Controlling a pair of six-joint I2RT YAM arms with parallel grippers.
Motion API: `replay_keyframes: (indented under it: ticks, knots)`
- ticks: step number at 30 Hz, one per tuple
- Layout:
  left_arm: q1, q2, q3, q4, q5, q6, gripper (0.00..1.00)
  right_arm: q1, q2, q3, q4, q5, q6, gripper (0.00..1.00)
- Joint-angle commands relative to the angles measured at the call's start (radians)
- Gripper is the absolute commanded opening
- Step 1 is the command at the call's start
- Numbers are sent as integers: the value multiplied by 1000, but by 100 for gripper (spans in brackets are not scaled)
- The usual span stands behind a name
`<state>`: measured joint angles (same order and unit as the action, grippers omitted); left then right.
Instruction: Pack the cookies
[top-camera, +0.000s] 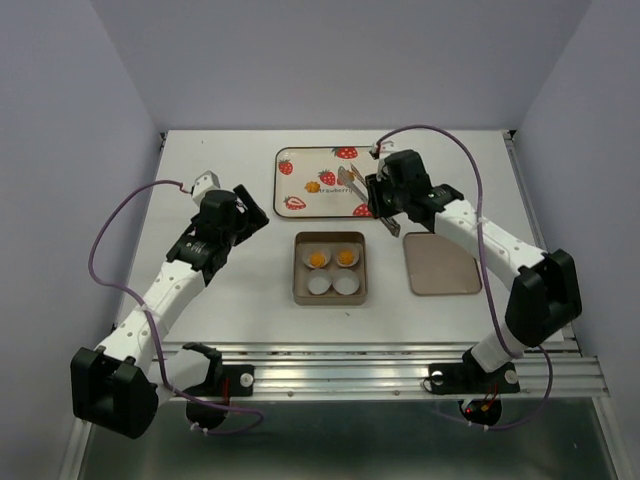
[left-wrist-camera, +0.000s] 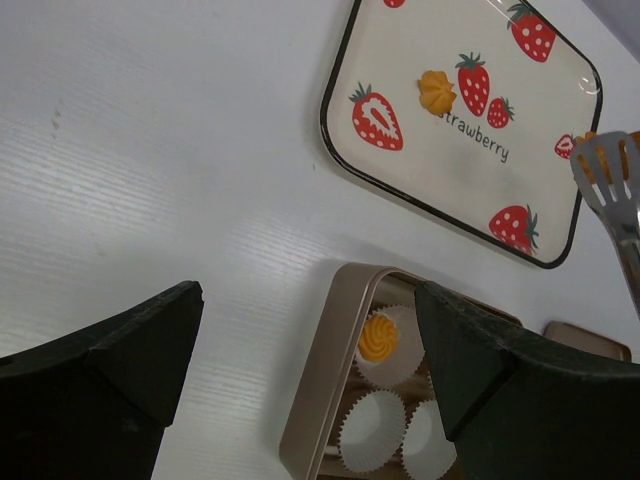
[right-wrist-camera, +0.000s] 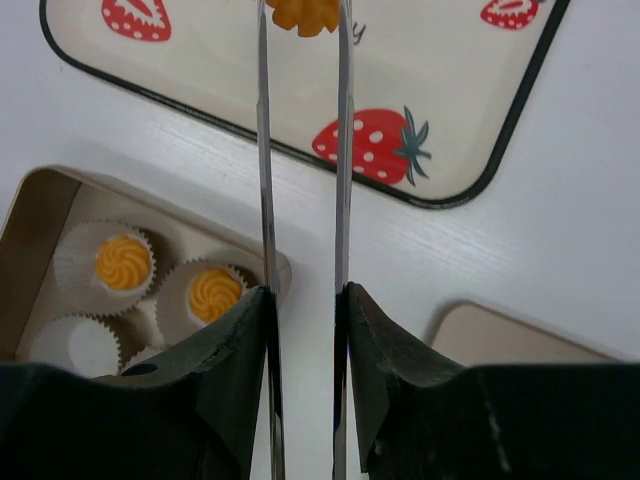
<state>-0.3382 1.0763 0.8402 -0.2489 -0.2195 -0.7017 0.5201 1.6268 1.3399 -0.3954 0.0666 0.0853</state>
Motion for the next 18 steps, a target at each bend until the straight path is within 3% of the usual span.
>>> replay_keyframes:
  ticks: [1,10,18]
  knots:
    - [2,-35,-3,54,43,1,99,52,-189,-102,-14,25,47,34]
    - [-48,-6,-26,85,88,7,99,190,-461,-275,-175,-56,111,33]
    - [-79,-7,-46,83,80,2,99,294,-551,-320,-333,-144,142,31]
